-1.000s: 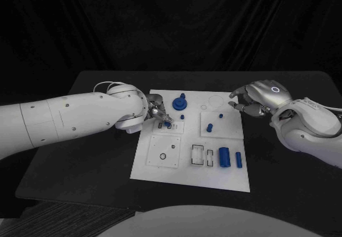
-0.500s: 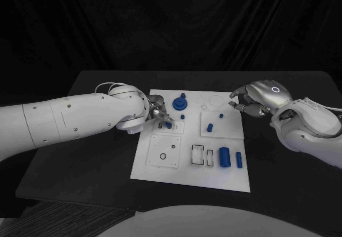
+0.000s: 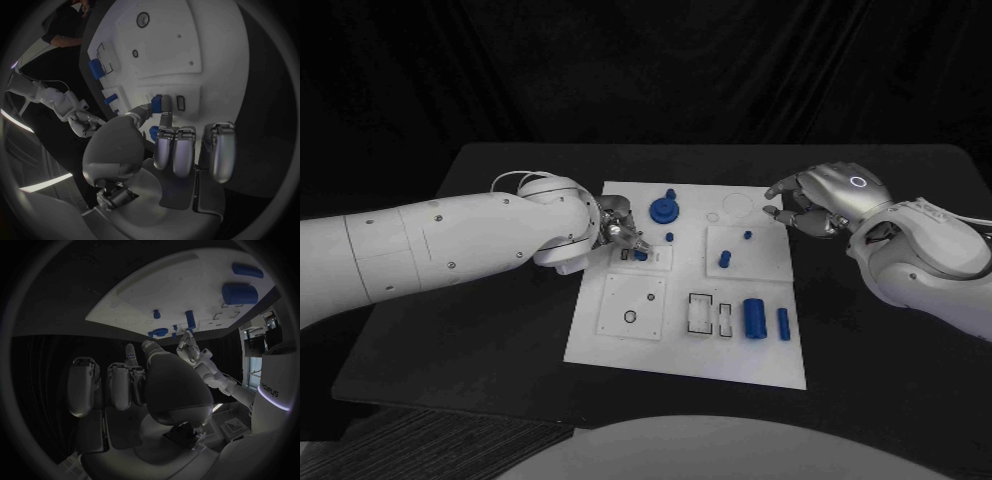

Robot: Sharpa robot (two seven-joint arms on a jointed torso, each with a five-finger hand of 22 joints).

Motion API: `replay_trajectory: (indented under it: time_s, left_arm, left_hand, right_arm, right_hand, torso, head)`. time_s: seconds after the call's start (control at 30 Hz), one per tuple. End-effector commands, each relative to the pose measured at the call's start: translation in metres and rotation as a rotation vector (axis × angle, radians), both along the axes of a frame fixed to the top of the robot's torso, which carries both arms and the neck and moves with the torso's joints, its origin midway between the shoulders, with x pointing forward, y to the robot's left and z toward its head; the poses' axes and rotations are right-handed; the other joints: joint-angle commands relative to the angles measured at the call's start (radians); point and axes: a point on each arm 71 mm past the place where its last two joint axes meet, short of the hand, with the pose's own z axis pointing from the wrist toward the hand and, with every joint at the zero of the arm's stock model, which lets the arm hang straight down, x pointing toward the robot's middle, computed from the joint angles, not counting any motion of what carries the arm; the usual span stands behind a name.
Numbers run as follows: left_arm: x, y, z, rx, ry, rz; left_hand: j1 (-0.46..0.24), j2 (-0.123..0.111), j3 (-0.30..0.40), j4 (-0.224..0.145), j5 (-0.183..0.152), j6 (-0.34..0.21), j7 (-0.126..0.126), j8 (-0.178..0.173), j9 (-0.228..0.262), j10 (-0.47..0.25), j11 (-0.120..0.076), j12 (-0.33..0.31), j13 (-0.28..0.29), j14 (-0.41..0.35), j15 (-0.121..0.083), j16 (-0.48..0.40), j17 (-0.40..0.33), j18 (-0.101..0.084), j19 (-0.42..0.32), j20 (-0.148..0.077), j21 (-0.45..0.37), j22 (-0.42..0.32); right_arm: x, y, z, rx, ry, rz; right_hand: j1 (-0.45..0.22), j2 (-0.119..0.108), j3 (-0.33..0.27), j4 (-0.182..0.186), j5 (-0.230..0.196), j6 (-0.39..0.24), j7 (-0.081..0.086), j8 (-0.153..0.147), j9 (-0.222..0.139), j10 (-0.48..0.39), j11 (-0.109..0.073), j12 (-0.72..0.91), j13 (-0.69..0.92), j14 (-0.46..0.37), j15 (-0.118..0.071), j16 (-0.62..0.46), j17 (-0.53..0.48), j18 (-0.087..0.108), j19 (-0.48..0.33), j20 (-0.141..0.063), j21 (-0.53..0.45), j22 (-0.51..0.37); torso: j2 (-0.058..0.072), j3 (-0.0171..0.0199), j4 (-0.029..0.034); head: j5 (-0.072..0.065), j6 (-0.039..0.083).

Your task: Assemble the parts on the task board

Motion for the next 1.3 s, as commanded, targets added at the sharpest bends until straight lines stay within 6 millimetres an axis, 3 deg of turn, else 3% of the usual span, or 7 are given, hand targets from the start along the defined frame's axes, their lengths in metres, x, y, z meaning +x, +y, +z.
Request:
replay_trajectory:
  time_s: [0.03, 0.57, 0.63, 0.67, 0.73, 1.0, 1.3]
  left_arm:
    - [-0.0028, 0.0039, -0.0062, 0.015, 0.025, -0.002]
    - [-0.0026, 0.0065, -0.0071, 0.015, 0.026, 0.004]
    - [-0.0024, 0.0062, -0.0071, 0.015, 0.025, 0.003]
    - [-0.0023, 0.0058, -0.0071, 0.014, 0.025, 0.002]
    - [-0.0021, 0.0051, -0.0071, 0.013, 0.024, 0.001]
    - [-0.0011, 0.003, -0.008, 0.018, 0.027, -0.001]
    - [0.0003, 0.0039, -0.0098, 0.034, 0.039, 0.003]
  left_hand:
    - [0.006, 0.011, 0.01, -0.008, 0.007, -0.009, -0.001, -0.003, -0.003, 0.103, -0.006, 0.001, 0.262, 0.104, -0.005, 0.003, 0.263, 0.009, 0.019, -0.007, -0.004, 0.191]
    - [0.008, 0.009, 0.011, -0.012, 0.004, -0.01, 0.0, -0.005, -0.001, 0.101, -0.005, -0.001, 0.261, 0.104, -0.005, 0.003, 0.263, 0.009, 0.018, -0.007, -0.006, 0.191]
    - [-0.002, 0.008, 0.004, -0.006, -0.025, -0.01, 0.001, -0.006, 0.001, 0.101, -0.005, -0.001, 0.261, 0.104, -0.004, 0.003, 0.263, 0.009, 0.017, -0.006, -0.007, 0.19]
    - [-0.017, 0.01, -0.012, 0.007, -0.09, -0.009, 0.002, -0.009, 0.003, 0.101, -0.004, -0.001, 0.261, 0.104, -0.002, 0.003, 0.263, 0.01, 0.018, -0.005, -0.009, 0.191]
    - [-0.031, 0.013, -0.031, 0.022, -0.151, -0.009, 0.003, -0.013, 0.003, 0.101, -0.002, -0.002, 0.26, 0.104, -0.001, 0.003, 0.263, 0.009, 0.018, -0.003, -0.01, 0.191]
    - [-0.101, 0.014, -0.134, 0.101, -0.304, -0.003, 0.009, -0.028, 0.002, 0.101, 0.004, -0.002, 0.26, 0.104, 0.003, 0.003, 0.263, 0.01, 0.019, 0.001, -0.014, 0.192]
    - [-0.137, 0.019, -0.21, 0.157, -0.356, 0.011, 0.008, -0.028, 0.01, 0.101, 0.003, -0.002, 0.26, 0.104, 0.003, 0.003, 0.263, 0.012, 0.014, 0.002, -0.024, 0.19]
  right_arm:
    - [0.0001, -0.0015, -0.001, -0.001, 0.002, -0.019]
    - [0.0003, -0.0017, -0.0025, -0.003, 0.005, -0.02]
    - [0.0003, -0.0018, -0.0026, -0.003, 0.006, -0.02]
    - [0.0003, -0.0018, -0.0026, -0.003, 0.006, -0.02]
    - [0.0003, -0.0018, -0.0026, -0.003, 0.006, -0.02]
    - [0.0003, -0.0014, -0.0029, -0.004, 0.008, -0.02]
    - [0.0002, -0.0014, -0.003, -0.005, 0.009, -0.021]
  right_hand:
    - [0.009, 0.0, 0.008, 0.001, 0.003, 0.006, 0.001, -0.003, -0.001, 0.073, 0.004, -0.005, 0.207, 0.068, 0.002, -0.004, 0.055, 0.012, 0.033, 0.001, -0.005, 0.205]
    - [0.009, 0.0, 0.008, 0.001, 0.003, 0.006, 0.001, -0.003, -0.001, 0.073, 0.004, -0.005, 0.207, 0.068, 0.002, -0.004, 0.055, 0.012, 0.033, 0.001, -0.005, 0.205]
    - [0.009, 0.0, 0.008, 0.001, 0.003, 0.006, 0.001, -0.003, -0.001, 0.073, 0.004, -0.005, 0.207, 0.068, 0.002, -0.004, 0.055, 0.012, 0.033, 0.001, -0.005, 0.205]
    - [0.009, 0.0, 0.008, 0.001, 0.003, 0.006, 0.001, -0.003, -0.001, 0.073, 0.004, -0.005, 0.207, 0.068, 0.002, -0.004, 0.055, 0.012, 0.033, 0.001, -0.005, 0.205]
    - [0.009, 0.0, 0.008, 0.001, 0.003, 0.006, 0.001, -0.003, -0.001, 0.073, 0.004, -0.005, 0.207, 0.068, 0.002, -0.004, 0.055, 0.012, 0.033, 0.001, -0.005, 0.205]
    - [0.009, 0.0, 0.008, 0.001, 0.003, 0.006, 0.001, -0.003, -0.001, 0.073, 0.004, -0.005, 0.207, 0.068, 0.002, -0.004, 0.055, 0.012, 0.033, 0.001, -0.005, 0.205]
    - [0.009, 0.0, 0.008, 0.001, 0.003, 0.006, 0.001, -0.003, -0.001, 0.073, 0.004, -0.005, 0.207, 0.068, 0.002, -0.004, 0.055, 0.012, 0.033, 0.001, -0.005, 0.205]
  torso:
    - [0.0, -0.0002, 0.0001]
    - [0.0, 0.0, 0.0012]
    - [0.001, 0.0002, 0.0012]
    - [0.001, 0.0001, 0.0009]
    - [0.001, -0.0001, 0.0007]
    - [0.001, 0.0005, -0.0008]
    - [0.001, 0.0003, 0.0]
  head:
    - [0.0, 0.0]
    - [0.002, 0.0]
    - [0.002, 0.0]
    - [0.002, 0.0]
    - [0.002, 0.0]
    - [0.004, 0.0]
    - [-0.001, 0.0]
